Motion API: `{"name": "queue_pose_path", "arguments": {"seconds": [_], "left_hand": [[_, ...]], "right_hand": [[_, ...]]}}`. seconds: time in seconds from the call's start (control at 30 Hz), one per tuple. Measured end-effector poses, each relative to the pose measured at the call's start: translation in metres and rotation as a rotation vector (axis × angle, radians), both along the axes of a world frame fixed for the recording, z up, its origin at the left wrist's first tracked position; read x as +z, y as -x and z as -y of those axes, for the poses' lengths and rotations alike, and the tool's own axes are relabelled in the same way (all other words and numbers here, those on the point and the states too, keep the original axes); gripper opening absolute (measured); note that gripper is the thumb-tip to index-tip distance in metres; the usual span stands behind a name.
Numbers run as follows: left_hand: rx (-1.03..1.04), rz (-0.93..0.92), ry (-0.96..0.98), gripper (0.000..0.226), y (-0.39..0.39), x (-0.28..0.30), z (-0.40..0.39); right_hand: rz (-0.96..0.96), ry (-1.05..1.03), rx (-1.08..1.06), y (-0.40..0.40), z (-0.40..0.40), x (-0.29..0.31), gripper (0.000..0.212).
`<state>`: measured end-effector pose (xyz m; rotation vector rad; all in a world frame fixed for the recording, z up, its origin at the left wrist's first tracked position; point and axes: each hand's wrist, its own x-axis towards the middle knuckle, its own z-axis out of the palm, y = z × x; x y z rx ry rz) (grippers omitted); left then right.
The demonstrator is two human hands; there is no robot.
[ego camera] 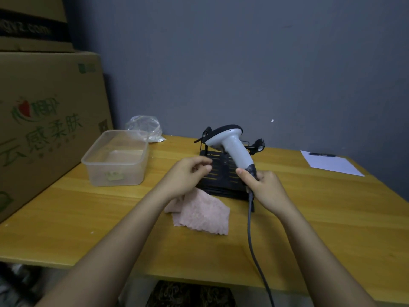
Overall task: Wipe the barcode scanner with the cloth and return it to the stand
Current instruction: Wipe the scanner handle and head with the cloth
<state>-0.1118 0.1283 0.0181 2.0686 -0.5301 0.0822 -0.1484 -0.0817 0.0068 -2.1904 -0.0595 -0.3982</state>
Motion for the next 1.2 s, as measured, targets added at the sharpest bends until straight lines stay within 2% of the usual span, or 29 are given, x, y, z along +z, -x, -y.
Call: {"name": "queue_pose_path", "arguments": {"seconds": [0.1, 0.17, 0.5, 0.67, 0.8, 0.93, 1.0, 1.07, 1.13, 1.2], "left_hand": [[-0.082, -0.210, 0.215, 0.045, 0.004, 0.011, 0.017], [-0.124, -0.291, 0.254, 0.049, 0.007, 0.013, 0.024], [-0.113, -0.392, 0.333, 0.054, 0.011, 0.016, 0.036], [-0.140, -0.446, 0.406, 0.049, 0.010, 0.016, 0.035], [-0.207, -0.514, 0.541, 0.048, 0.005, 0.012, 0.033], [-0.211, -0.504, 0.537, 0.047, 0.003, 0.010, 0.031], [-0.167, -0.464, 0.472, 0.047, 0.000, 0.007, 0.028], [-0.065, -0.314, 0.268, 0.048, -0.003, -0.002, 0.022], [0.034, -0.081, -0.118, 0.050, -0.007, -0.015, 0.012], [0.103, 0.034, -0.482, 0.052, -0.006, -0.028, 0.001]], "right_hand": [[-0.001, -0.080, 0.013, 0.001, -0.002, 0.001, 0.049], [-0.006, -0.118, 0.038, 0.001, -0.001, 0.000, 0.048], [-0.014, -0.118, 0.063, 0.003, -0.005, -0.003, 0.047], [-0.045, -0.037, 0.109, 0.007, -0.007, -0.001, 0.045], [-0.052, 0.006, 0.147, 0.009, -0.007, 0.003, 0.046], [-0.034, 0.029, 0.153, 0.010, -0.009, 0.006, 0.045], [-0.014, 0.030, 0.123, 0.009, -0.010, 0.004, 0.046], [0.009, 0.021, 0.085, 0.008, -0.009, 0.000, 0.048], [0.016, 0.039, 0.056, 0.008, -0.008, -0.004, 0.050], [0.010, 0.071, 0.038, 0.010, -0.007, -0.007, 0.053]]}}
